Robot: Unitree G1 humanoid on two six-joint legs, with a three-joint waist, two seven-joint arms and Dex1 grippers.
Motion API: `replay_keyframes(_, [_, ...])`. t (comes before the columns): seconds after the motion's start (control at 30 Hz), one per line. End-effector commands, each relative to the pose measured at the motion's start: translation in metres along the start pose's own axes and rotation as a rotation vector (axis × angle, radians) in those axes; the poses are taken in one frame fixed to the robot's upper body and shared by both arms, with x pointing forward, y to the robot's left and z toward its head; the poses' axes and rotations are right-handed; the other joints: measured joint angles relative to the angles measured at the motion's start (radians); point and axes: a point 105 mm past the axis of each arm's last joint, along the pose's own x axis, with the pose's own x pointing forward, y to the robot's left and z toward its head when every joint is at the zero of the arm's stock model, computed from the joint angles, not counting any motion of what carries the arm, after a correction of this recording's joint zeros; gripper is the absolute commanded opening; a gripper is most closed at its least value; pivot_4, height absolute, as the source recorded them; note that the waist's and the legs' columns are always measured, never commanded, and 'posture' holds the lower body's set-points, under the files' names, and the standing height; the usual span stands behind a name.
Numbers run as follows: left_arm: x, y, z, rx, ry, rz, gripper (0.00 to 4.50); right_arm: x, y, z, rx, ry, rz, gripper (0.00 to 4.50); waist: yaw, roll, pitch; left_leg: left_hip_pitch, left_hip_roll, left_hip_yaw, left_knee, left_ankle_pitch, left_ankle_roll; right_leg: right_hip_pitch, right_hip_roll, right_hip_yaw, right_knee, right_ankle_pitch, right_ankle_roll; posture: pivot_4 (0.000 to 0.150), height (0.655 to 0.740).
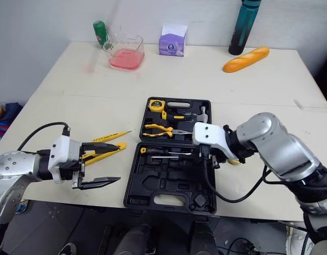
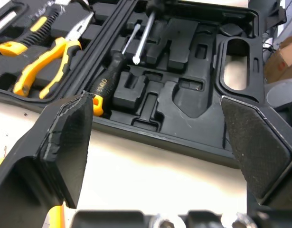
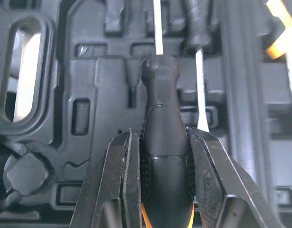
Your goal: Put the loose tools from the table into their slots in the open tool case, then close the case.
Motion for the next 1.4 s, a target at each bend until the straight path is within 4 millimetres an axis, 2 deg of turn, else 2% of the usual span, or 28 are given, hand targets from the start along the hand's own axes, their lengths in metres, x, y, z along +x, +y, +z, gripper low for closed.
replay_keyframes(0.03, [0.0,-0.006,0.007,0.025,-0.005,-0.015,4.5,0.007,0.002,0.012,-0.028,-0.007,-0.037,1.02,-0.003,-0.001,0.0,0.0,0.0,0.0,0.0,0.0,0.0,0.0,0.0,0.0,0.0,0.0,0.0,0.15,0.74])
replay_keyframes(0.3, [0.0,-0.011,0.003,0.014,0.015,-0.032,4.5,0.017,0.002,0.005,-0.02,0.032,-0.08,1.02,0.001,-0.001,0.001,0.0,0.0,0.0,0.0,0.0,0.0,0.0,0.0,0.0,0.001,0.0,0.0,0.15,0.74])
replay_keyframes(0.77, [-0.002,-0.01,-0.001,0.019,0.024,-0.026,4.5,0.014,0.003,-0.007,-0.008,0.092,-0.081,1.02,-0.001,-0.001,0.001,0.0,0.0,0.0,0.0,0.0,0.0,0.0,0.0,0.0,0.001,0.0,0.0,0.15,0.74])
replay_keyframes(1.37, [0.0,-0.012,0.0,0.02,0.03,-0.022,4.5,0.024,0.001,-0.008,0.033,0.075,-0.103,1.02,-0.002,-0.002,0.0,0.001,0.001,0.0,0.0,0.0,0.0,0.0,0.0,0.0,0.002,0.0,0.0,0.15,0.74])
replay_keyframes(1.4, [0.001,-0.012,0.0,0.021,0.03,-0.022,4.5,0.024,0.001,-0.008,0.033,0.076,-0.101,1.52,-0.002,-0.002,0.0,0.001,0.001,0.0,0.0,0.0,0.0,0.0,0.0,0.0,0.002,0.0,0.0,0.15,0.74])
